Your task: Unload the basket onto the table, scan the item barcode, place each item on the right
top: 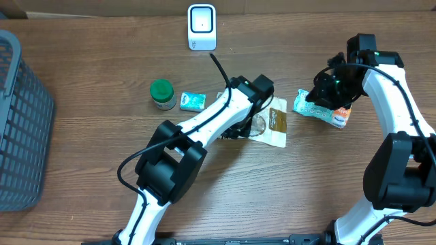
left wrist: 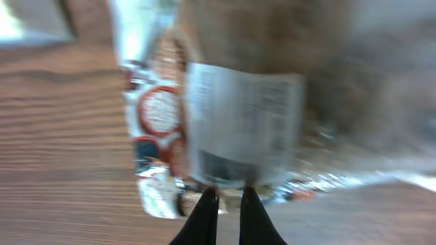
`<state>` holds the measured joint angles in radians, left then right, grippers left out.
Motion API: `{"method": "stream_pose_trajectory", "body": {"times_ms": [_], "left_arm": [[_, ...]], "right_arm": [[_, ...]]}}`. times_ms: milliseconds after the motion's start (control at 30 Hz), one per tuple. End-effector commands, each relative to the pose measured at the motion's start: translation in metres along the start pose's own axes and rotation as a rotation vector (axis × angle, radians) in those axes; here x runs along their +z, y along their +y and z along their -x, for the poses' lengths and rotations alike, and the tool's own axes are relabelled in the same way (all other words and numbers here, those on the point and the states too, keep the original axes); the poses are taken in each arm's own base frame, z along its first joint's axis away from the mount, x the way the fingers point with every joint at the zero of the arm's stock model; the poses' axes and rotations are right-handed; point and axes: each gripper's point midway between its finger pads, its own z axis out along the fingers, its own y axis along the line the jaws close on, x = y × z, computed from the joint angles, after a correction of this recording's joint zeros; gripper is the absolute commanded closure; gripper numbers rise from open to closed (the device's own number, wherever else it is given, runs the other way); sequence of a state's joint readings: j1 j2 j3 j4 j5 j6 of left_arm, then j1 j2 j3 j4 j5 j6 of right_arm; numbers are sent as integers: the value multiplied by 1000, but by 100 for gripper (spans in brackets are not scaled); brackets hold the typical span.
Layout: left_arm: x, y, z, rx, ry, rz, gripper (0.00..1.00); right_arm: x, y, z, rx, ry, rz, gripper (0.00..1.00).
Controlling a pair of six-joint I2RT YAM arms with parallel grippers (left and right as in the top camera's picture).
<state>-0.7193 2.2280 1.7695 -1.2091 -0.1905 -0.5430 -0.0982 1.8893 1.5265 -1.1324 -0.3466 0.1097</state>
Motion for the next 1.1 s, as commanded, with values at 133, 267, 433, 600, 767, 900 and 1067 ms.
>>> {"method": "stream_pose_trajectory", "body": {"times_ms": [133, 267, 433, 600, 767, 900, 1067], "left_arm": [[-71, 12, 25, -31, -164, -92, 96], [-142, 29, 35, -129, -263, -310, 96], [-208, 70, 37, -271, -351, -544, 96], [-219, 85, 35, -307, -362, -582, 96], [-218, 85, 36, -315, -357, -587, 96], [-217, 84, 36, -315, -356, -587, 96], [-217, 84, 36, -315, -355, -587, 91]], "right_arm": [[-5, 57, 12, -275, -80, 118, 44], [5, 79, 17, -388, -127, 83, 20], [23, 109, 30, -499, -197, 79, 11], [50, 112, 35, -534, -175, 114, 14], [90, 110, 26, -555, -87, 181, 25], [101, 108, 17, -584, -40, 207, 28], [106, 100, 5, -611, 14, 197, 28]]}}
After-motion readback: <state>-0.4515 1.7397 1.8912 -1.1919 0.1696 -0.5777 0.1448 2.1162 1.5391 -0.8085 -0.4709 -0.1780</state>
